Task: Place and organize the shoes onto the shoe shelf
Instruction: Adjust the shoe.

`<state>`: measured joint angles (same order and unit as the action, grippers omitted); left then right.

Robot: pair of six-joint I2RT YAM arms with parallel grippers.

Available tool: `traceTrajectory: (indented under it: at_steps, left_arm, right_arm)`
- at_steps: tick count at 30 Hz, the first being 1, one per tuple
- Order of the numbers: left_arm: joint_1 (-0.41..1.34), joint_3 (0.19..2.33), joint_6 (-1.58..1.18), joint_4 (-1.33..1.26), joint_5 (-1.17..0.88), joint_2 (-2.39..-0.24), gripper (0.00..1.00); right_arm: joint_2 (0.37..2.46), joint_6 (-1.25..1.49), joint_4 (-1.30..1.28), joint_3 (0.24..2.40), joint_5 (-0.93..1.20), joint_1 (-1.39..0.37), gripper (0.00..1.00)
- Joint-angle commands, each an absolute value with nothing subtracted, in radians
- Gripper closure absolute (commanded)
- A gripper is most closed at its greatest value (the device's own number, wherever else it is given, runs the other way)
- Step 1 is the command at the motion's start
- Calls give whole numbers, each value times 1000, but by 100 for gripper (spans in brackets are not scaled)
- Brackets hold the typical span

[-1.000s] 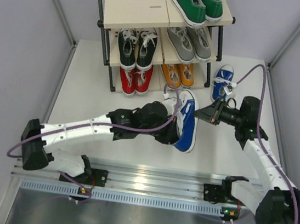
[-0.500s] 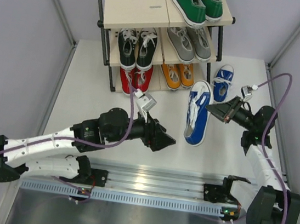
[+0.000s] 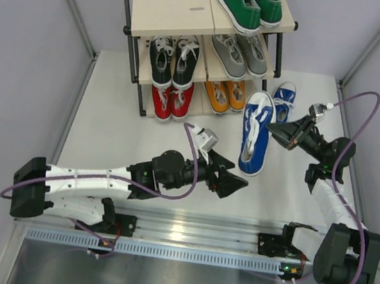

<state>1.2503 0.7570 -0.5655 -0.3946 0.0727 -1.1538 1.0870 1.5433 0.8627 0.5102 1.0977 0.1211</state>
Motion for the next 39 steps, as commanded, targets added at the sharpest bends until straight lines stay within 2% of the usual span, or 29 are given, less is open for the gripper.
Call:
traceTrajectory:
  at_steps: [1, 2, 3, 11, 28, 32, 35, 36, 39]
  left_arm:
    - [1253, 776, -580, -652, 130, -1186, 8]
    - [1253, 772, -590, -701, 136, -1192, 2]
    - [1253, 761, -609, -724, 140, -1206, 1]
    - [1252, 753, -673, -879, 241, -1265, 1]
    - [1247, 745, -822, -919, 267, -1345, 2]
    - [1238, 773, -862, -937, 247, -1379, 6]
    - [1230, 781, -891, -959, 250, -1397, 15]
    - [1229, 781, -897, -962, 261, -1402, 23]
    - [1220, 781, -910, -963, 281, -1397, 34]
  right_arm:
    - [1054, 1641, 1034, 538, 1077, 135, 100]
    - [1054, 1654, 1038, 537, 1077, 137, 100]
    - [1049, 1655, 1045, 538, 1075, 140, 100]
    - [1031, 1675, 1052, 543, 1077, 141, 100]
    - [1032, 1717, 1114, 563, 1072, 144, 100]
    - [1026, 1710, 1109, 554, 1074, 144, 100]
    - [1025, 1709, 1111, 554, 1074, 144, 100]
    - [1022, 1709, 1111, 554, 1074, 144, 100]
    - [1019, 1707, 1111, 551, 1075, 144, 100]
